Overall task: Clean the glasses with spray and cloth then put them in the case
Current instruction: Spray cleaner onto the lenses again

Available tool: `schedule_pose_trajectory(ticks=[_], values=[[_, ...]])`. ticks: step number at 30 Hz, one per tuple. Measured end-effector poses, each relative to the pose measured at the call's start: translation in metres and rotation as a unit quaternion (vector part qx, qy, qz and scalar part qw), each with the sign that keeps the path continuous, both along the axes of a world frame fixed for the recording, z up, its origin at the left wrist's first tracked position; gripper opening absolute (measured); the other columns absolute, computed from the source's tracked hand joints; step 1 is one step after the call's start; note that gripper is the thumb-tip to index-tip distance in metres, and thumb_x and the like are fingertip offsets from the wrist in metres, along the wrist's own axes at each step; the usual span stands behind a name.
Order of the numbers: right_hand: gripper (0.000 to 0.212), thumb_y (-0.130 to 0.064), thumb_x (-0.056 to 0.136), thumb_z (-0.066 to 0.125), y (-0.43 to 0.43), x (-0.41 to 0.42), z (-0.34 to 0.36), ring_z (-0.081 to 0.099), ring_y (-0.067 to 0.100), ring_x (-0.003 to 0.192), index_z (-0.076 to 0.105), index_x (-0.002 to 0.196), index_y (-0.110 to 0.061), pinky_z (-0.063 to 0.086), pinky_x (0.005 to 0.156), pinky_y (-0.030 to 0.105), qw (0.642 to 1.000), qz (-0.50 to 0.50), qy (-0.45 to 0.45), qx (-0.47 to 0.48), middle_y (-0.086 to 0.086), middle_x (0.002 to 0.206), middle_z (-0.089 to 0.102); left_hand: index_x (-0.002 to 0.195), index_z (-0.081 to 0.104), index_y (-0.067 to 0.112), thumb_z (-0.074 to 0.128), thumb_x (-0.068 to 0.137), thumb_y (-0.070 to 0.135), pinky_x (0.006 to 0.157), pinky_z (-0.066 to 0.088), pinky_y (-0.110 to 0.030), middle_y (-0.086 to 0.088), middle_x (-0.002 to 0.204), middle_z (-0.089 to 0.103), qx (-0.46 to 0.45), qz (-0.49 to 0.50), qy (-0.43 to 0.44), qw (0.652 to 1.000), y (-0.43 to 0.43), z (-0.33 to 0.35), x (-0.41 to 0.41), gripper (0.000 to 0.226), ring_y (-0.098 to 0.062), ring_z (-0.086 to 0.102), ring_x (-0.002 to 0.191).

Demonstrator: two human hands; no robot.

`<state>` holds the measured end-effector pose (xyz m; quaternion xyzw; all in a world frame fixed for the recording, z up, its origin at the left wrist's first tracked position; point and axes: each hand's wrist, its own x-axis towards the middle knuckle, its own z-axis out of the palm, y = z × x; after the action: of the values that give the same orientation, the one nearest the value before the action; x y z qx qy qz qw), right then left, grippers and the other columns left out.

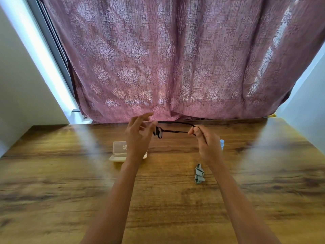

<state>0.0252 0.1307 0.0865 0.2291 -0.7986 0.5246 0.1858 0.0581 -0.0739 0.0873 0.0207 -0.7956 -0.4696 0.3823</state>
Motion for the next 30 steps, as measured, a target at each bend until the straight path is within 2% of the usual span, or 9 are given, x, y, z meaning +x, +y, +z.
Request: schedule_pose_trajectory(ticks=[1,3,5,8,13,17,23,27,30], values=[[0.024,-0.013,0.096,0.044,-0.001,0.000,0.001,0.039,0.018,0.039,0.064,0.082,-0.013,0.038,0.042,0.039,1.000,-0.003,0.005,0.002,0.007,0.049,0.051,0.106,0.066,0.022,0.069,0.081,0.026,0.067,0.044,-0.011,0.001,0.092,0.057,-0.042,0.012,0.002,0.999,0.002,0.002,-0.001,0.026,-0.006,0.054,0.071],[0.025,-0.012,0.096,0.044,-0.003,0.001,0.003,0.047,0.027,0.043,0.065,0.083,-0.010,0.044,0.047,0.044,1.000,-0.001,0.008,0.001,0.014,0.055,0.058,0.102,0.070,0.014,0.074,0.076,0.019,0.068,0.047,-0.018,-0.003,0.090,0.056,-0.085,0.035,-0.006,0.996,0.005,0.003,-0.002,0.026,-0.011,0.055,0.067],[0.024,-0.011,0.096,0.045,-0.003,0.001,0.003,0.042,0.019,0.040,0.064,0.082,-0.011,0.039,0.042,0.037,1.000,0.000,0.019,0.004,0.009,0.051,0.055,0.098,0.072,0.009,0.074,0.076,0.012,0.068,0.050,-0.022,-0.008,0.090,0.059,-0.091,0.051,-0.021,0.994,0.006,0.002,-0.004,0.022,-0.016,0.059,0.066],[0.025,-0.012,0.096,0.045,-0.003,0.001,0.002,0.028,0.005,0.037,0.063,0.080,-0.014,0.026,0.038,0.027,1.000,0.001,0.028,0.012,-0.008,0.046,0.042,0.093,0.073,0.008,0.074,0.075,0.007,0.065,0.044,-0.006,-0.010,0.089,0.062,-0.091,0.072,-0.037,0.993,0.009,0.001,-0.004,0.018,-0.013,0.059,0.065],[0.024,-0.015,0.096,0.044,-0.004,0.002,0.000,0.032,0.009,0.037,0.062,0.080,-0.018,0.025,0.037,0.021,0.999,0.020,0.027,0.023,-0.008,0.046,0.045,0.093,0.074,0.012,0.072,0.076,0.010,0.067,0.034,0.005,-0.009,0.081,0.070,-0.082,0.119,-0.080,0.986,0.014,0.004,-0.004,0.017,-0.010,0.054,0.066],[0.022,-0.017,0.096,0.046,-0.003,0.003,-0.001,0.036,0.010,0.038,0.064,0.083,-0.019,0.028,0.037,0.025,0.998,0.028,0.032,0.040,0.006,0.052,0.058,0.093,0.073,0.012,0.068,0.079,0.009,0.060,0.035,-0.003,-0.007,0.083,0.072,-0.086,0.132,-0.094,0.983,0.015,0.003,-0.006,0.015,-0.009,0.057,0.068],[0.017,-0.031,0.088,0.059,0.000,0.005,0.009,0.044,0.008,0.043,0.066,0.083,-0.017,0.029,0.039,0.013,0.997,0.024,0.069,0.013,-0.017,0.051,0.050,0.087,0.073,0.009,0.065,0.077,0.001,0.059,0.034,-0.009,-0.006,0.077,0.071,-0.051,0.152,-0.077,0.984,0.013,0.000,-0.008,0.015,-0.012,0.058,0.066],[0.027,-0.035,0.091,0.047,0.009,0.003,0.008,0.052,0.000,0.061,0.062,0.089,-0.014,0.039,0.055,0.008,0.989,-0.085,0.111,-0.042,-0.010,0.072,0.058,0.080,0.072,0.011,0.067,0.075,0.002,0.055,0.037,-0.003,0.006,0.066,0.063,-0.002,0.173,-0.077,0.982,0.010,-0.007,-0.008,0.012,-0.009,0.054,0.060],[0.016,-0.023,0.093,0.049,0.023,-0.007,-0.004,0.049,0.002,0.068,0.061,0.092,-0.012,0.037,0.063,0.006,0.970,-0.202,0.112,-0.081,-0.006,0.081,0.057,0.084,0.073,0.012,0.068,0.075,0.005,0.061,0.039,-0.004,0.009,0.068,0.062,0.078,0.188,-0.086,0.975,0.008,-0.014,-0.010,0.013,-0.009,0.058,0.065]])
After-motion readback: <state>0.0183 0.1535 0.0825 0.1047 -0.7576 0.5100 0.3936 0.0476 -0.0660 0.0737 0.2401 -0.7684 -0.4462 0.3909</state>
